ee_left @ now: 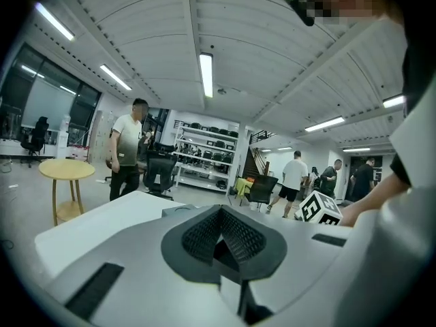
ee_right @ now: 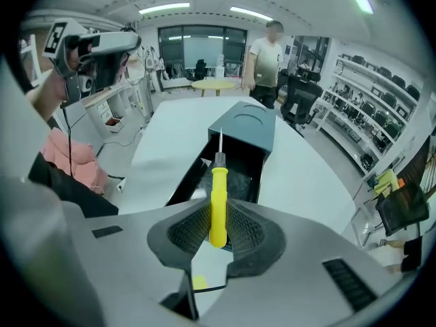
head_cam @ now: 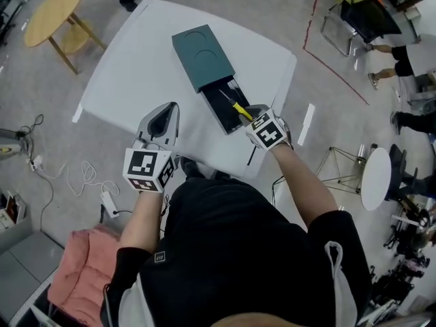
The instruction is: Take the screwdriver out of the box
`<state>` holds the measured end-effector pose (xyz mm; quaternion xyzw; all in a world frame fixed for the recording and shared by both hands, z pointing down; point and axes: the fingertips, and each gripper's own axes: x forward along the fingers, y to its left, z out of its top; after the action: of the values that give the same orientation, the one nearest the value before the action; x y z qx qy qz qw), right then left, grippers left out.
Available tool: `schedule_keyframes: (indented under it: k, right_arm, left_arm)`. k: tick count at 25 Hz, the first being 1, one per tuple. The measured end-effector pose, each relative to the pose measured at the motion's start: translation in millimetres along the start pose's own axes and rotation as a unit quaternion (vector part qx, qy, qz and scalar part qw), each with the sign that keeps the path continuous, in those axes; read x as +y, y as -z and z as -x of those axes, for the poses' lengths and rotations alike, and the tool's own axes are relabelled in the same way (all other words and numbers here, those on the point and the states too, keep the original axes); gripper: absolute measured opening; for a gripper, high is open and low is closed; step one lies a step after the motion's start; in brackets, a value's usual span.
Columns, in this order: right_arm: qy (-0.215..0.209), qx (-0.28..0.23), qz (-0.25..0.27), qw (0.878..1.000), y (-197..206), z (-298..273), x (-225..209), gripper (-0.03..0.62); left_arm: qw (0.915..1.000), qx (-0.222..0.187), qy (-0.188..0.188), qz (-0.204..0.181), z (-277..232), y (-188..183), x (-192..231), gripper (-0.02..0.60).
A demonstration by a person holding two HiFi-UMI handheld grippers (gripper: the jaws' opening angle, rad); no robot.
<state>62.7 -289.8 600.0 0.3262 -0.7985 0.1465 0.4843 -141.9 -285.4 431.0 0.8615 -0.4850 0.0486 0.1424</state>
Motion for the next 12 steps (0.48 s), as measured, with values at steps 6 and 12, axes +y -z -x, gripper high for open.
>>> schedule_keyframes:
  k: [6, 12]
  right_arm:
    - [-0.015, -0.071, -0.018, 0.997, 10, 40, -5, 0.08]
    - [-0.033, -0.126, -0.033, 0.991, 25, 75, -3, 0.08]
  left_arm:
    - [0.9999, 0.001, -0.011, -0.01, 5, -5, -49, 0.008]
    - [0.9991, 0.003, -0.039, -0.017, 22, -6, -82, 0.008]
